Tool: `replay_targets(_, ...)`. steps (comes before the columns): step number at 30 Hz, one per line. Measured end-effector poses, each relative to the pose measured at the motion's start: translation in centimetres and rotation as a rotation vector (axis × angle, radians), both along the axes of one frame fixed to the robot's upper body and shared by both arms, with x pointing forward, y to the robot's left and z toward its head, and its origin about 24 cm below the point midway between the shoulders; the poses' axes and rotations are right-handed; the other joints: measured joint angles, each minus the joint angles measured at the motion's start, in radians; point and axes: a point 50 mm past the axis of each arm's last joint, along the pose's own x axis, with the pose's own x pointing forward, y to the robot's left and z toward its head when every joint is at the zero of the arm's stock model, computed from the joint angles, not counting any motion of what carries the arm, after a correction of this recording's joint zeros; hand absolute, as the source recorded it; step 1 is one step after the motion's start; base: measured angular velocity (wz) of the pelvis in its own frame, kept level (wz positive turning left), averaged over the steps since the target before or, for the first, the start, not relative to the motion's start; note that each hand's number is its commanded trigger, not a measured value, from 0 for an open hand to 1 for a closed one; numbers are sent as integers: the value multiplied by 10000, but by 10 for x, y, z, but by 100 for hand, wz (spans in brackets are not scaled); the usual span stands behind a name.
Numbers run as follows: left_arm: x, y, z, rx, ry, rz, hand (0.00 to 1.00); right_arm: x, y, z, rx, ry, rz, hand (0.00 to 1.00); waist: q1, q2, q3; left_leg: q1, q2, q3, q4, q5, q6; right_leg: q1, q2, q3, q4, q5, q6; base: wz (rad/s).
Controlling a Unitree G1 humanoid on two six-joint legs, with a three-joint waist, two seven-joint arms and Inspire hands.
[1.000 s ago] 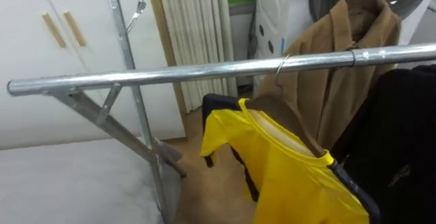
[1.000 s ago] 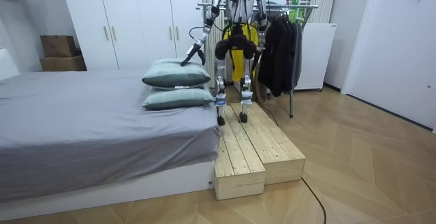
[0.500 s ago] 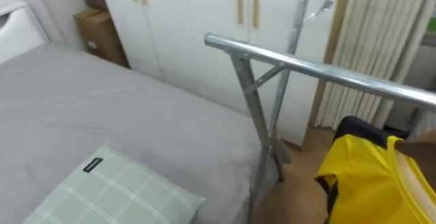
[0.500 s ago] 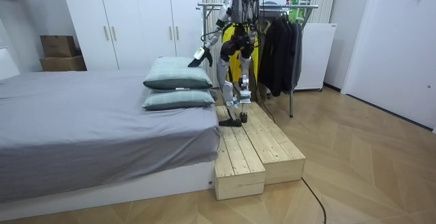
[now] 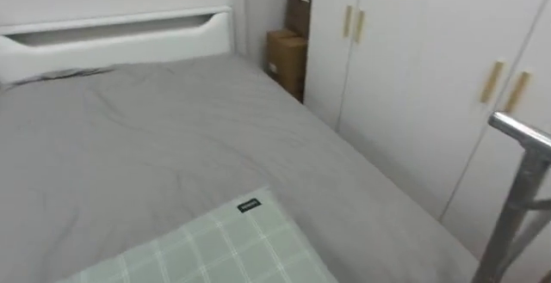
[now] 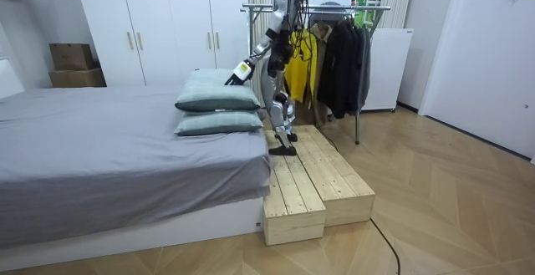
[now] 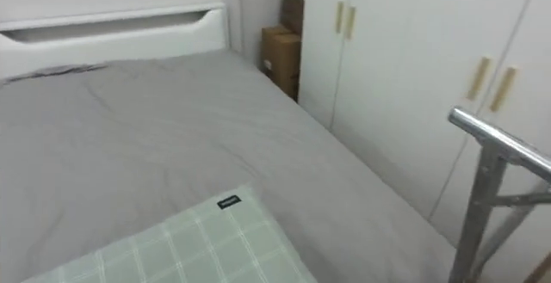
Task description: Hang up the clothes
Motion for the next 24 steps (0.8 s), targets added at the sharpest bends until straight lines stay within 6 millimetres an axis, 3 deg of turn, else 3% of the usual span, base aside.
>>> replay_targets(1, 0, 0, 0, -33, -34, 29, 0, 1, 0, 0, -44, -2, 18, 0, 99, 52, -26, 30, -56, -45, -32, -22, -33, 177, 58, 7, -165, 50, 73, 45)
replay_targets(3, 2, 10, 3, -108, -374, 593, 0, 13, 0, 1, -74, -258, 216, 0, 251, 115, 17, 5, -89, -308, -115, -18, -113, 474, 122, -592, -569, 63, 78, 31)
replay_targets(5, 2, 22, 6, -36, -580, 1187, 0, 15, 0, 2, -96, -287, 503, 0, 273, 93, 9, 10, -83, -483, -170, 1, -143, 585, 122, -830, -590, 62, 78, 41)
replay_targets(7, -1, 33, 9, 120, -637, 1630, 0, 23, 0, 4, -215, -557, 1119, 0, 518, 45, 30, -17, -80, -551, -181, -1, -144, 588, 131, -906, -590, 62, 78, 17)
replay_targets(11, -2, 35, 9, 63, -690, 1891, 0, 30, 6, 4, -129, -811, 1652, 0, 772, -160, 44, -64, -123, -607, -168, -13, -114, 606, 147, -779, -733, 99, 92, 3)
replay_targets(14, -2, 36, 9, 8, -771, 2111, 0, 31, 12, 3, -72, -758, 2162, 0, 835, -196, 40, -50, -112, -608, -249, -11, -108, 631, 216, -556, -966, 201, 94, -8)
replay_targets(21, -3, 37, 10, 17, -791, 2232, 0, 16, 13, 0, 34, -288, 2405, 0, 796, -97, 43, 30, -79, -590, -518, 34, -182, 727, 337, -72, -1347, 206, 94, -2)
replay_targets(24, -3, 36, 9, -6, -788, 2224, 0, 10, 13, -1, 277, -73, 2463, 0, 764, -86, 45, 35, -84, -639, -706, 130, -242, 736, 357, -54, -1492, 205, 94, 4)
